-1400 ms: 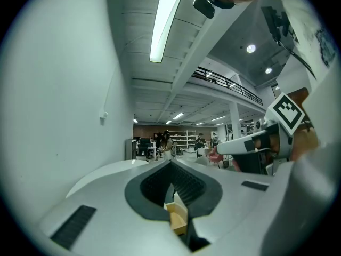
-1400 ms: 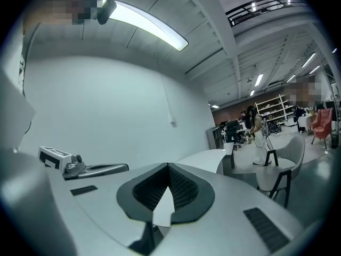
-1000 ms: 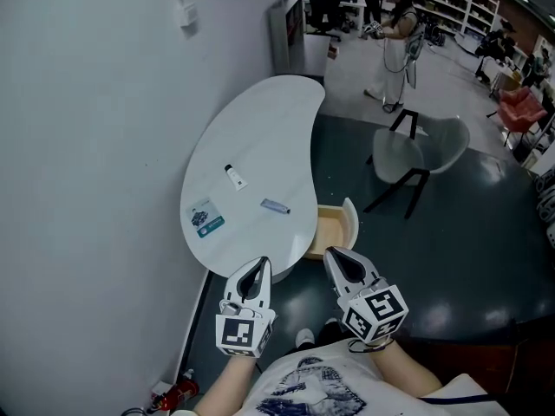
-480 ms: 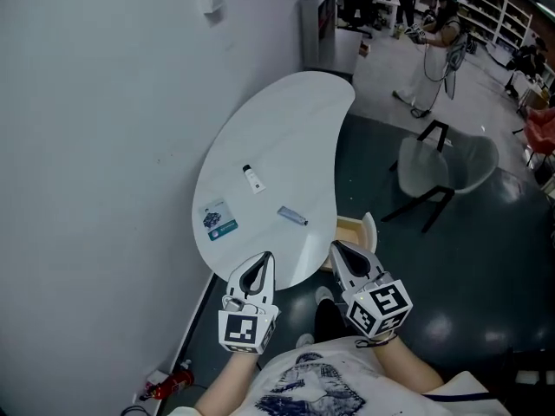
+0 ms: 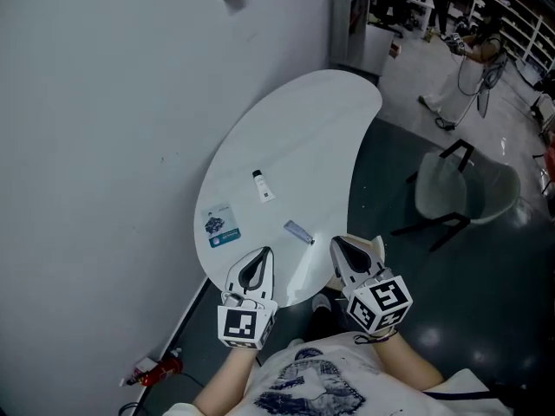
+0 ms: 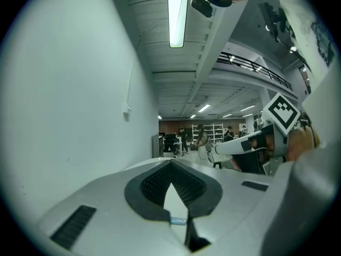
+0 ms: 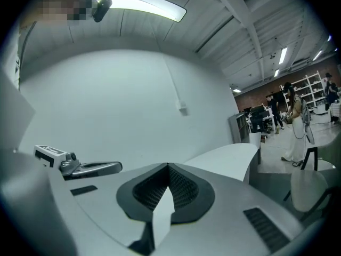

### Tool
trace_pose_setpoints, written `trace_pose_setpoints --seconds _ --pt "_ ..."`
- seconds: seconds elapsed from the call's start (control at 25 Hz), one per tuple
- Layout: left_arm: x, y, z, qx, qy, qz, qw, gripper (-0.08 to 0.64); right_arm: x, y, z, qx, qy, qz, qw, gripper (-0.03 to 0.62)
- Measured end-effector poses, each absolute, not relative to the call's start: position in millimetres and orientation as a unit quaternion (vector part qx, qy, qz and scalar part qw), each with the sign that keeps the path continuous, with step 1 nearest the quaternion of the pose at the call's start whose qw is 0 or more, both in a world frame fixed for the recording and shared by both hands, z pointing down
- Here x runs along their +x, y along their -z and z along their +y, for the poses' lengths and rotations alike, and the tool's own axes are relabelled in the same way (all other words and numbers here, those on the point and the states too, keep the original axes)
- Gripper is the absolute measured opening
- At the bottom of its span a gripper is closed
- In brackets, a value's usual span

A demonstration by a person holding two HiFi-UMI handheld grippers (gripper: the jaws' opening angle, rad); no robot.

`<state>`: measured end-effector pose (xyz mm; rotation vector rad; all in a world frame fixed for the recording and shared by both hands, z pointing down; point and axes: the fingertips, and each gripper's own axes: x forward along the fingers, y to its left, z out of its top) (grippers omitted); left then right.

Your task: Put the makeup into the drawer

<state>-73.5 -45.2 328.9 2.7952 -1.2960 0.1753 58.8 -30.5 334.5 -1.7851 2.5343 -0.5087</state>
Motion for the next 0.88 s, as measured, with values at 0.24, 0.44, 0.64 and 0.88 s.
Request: trace_pose_setpoints --seconds 0.24,0.44,0.64,0.88 --pt "-71.6 -342.2 -77.6 0.886 -0.068 -0.456 0.037 0.035 61.2 -350.4 -76.4 -0.532 0.172 0.829 -0.015 0.020" --pt "-72.6 -355.0 -100.2 0.870 -0.076 -0.485 0.045 0.035 59.8 -364.9 -106.3 -0.506 0.177 0.844 -0.031 0.020" --pt "-73.2 -368.8 -118.5 0.859 -0.083 -0.503 0.048 0.035 58.6 -384.8 -127.3 -0.489 0.186 0.851 -0.048 0.020" --pt "-72.5 -387.7 -135.3 0.848 -0.094 -0.518 0.059 0.035 57.2 -405.5 -144.5 -0.470 0.200 0.858 -0.061 0.020"
